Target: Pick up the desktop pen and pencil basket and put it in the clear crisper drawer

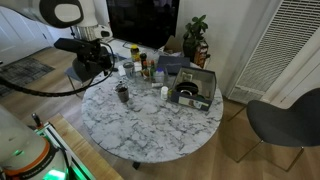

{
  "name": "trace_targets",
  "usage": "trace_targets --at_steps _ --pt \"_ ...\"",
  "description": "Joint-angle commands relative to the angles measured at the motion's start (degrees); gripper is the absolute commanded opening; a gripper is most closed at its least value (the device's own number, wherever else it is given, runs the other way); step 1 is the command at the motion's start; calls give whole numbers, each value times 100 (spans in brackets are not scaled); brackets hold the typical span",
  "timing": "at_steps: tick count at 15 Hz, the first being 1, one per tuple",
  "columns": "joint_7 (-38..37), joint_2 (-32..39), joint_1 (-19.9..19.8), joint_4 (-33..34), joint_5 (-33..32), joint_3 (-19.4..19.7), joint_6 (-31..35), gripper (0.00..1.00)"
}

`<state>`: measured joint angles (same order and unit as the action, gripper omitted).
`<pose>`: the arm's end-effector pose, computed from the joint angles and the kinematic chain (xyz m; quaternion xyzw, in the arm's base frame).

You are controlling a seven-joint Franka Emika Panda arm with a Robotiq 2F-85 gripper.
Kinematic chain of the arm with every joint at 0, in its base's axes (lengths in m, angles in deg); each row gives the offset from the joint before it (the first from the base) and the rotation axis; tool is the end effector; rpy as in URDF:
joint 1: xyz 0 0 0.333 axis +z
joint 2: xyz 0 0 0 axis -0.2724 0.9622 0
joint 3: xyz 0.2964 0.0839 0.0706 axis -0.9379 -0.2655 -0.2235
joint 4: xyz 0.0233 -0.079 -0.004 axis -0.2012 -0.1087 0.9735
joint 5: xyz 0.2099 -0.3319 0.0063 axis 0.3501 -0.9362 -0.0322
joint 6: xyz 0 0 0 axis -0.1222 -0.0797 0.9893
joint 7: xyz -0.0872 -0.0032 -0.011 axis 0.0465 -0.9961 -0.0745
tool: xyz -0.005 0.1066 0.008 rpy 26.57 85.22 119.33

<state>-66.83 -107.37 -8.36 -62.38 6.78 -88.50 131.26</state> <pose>0.3641 0.0584 0.4266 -0.9815 -0.1870 0.0401 0.0105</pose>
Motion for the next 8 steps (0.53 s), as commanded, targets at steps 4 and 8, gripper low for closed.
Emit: trace_targets --at_steps 4,8 --pt "429 1650 8 565 -54 26 1182 100" --pt "477 2481 -75 973 -127 -17 1692 100"
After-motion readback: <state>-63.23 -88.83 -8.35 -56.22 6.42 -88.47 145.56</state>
